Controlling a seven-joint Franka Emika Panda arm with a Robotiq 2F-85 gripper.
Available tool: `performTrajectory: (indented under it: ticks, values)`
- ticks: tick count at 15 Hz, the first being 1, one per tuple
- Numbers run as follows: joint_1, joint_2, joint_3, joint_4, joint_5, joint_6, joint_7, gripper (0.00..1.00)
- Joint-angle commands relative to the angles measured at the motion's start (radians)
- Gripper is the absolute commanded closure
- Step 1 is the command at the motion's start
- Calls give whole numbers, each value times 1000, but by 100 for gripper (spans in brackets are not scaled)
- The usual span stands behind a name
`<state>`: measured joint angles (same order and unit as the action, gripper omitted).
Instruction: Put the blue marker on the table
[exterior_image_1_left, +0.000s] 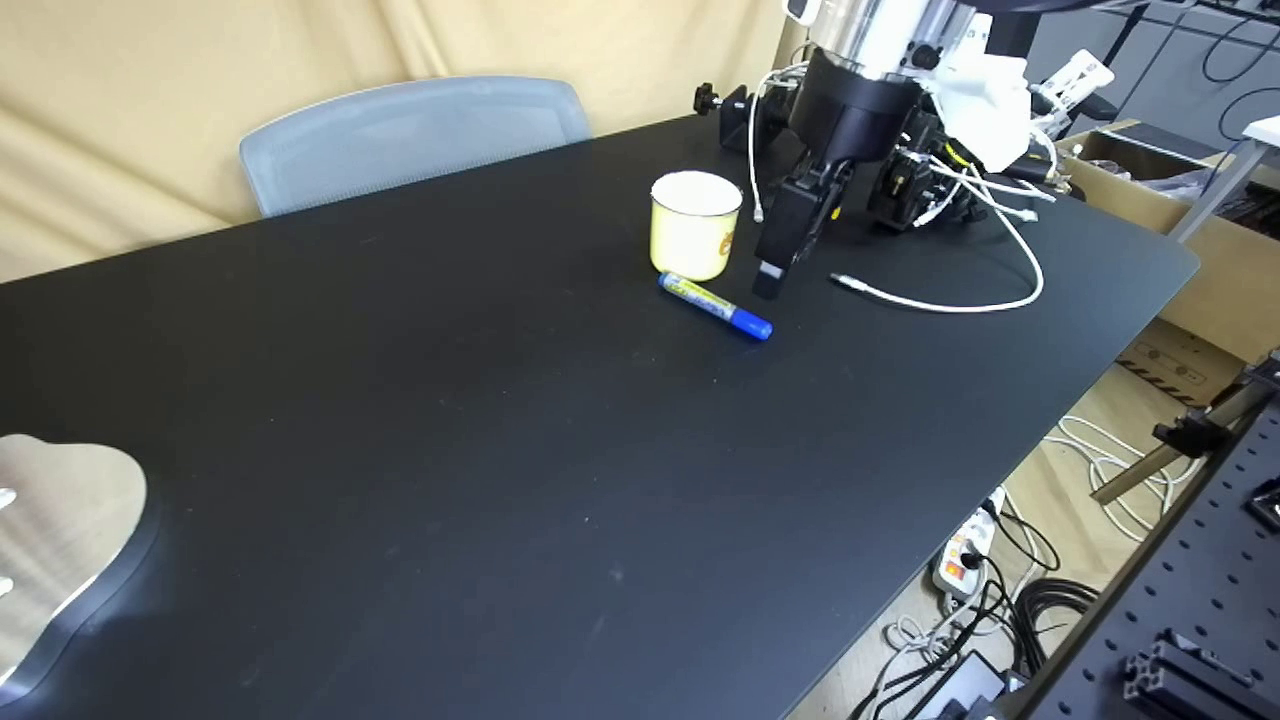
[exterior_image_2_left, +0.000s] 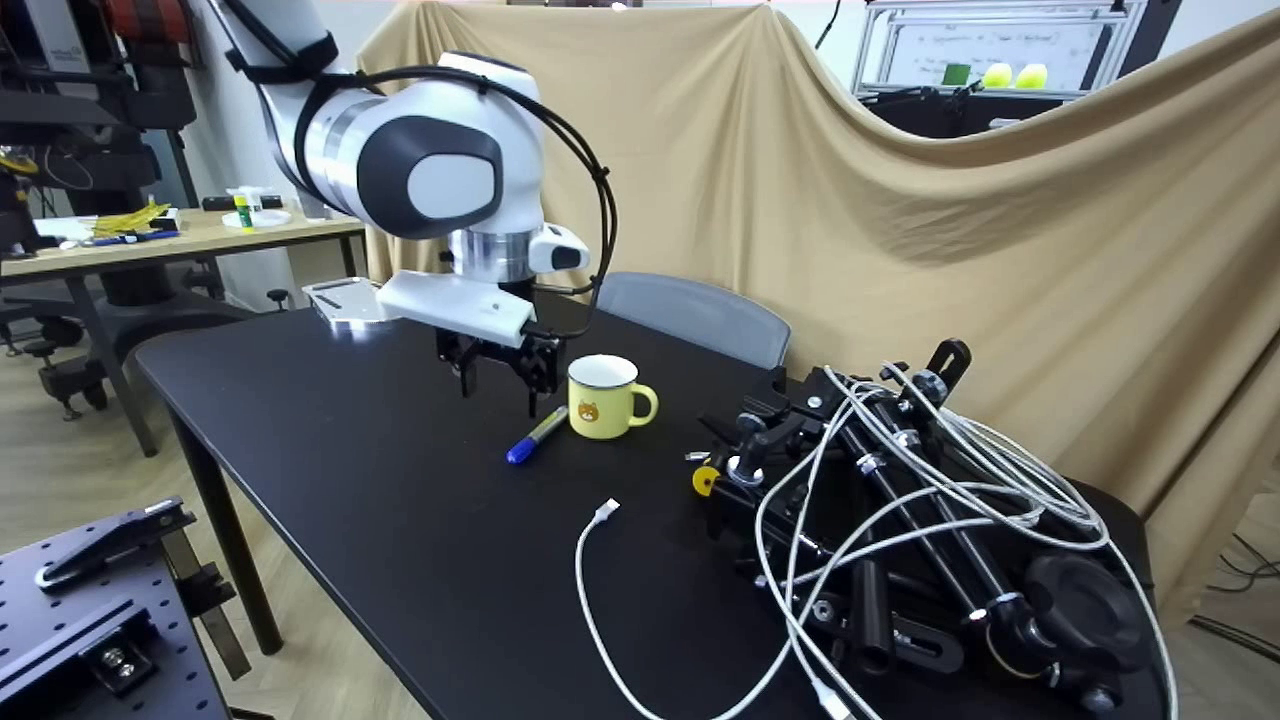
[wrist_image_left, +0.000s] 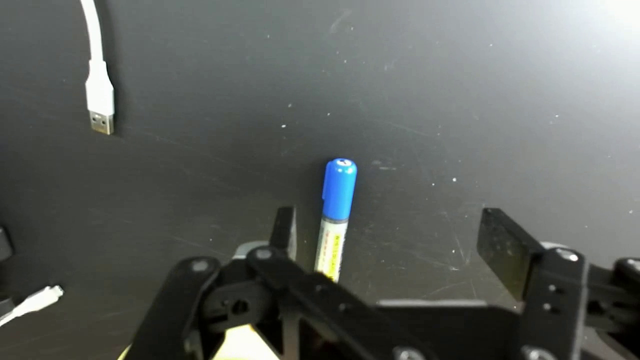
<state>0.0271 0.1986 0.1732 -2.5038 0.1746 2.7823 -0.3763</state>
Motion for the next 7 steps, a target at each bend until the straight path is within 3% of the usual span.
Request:
performTrajectory:
  ticks: [1, 7]
  values:
    - [1, -43, -28, 15, -29, -124, 102, 0]
    - [8, -79, -75, 37, -31, -214, 222, 0]
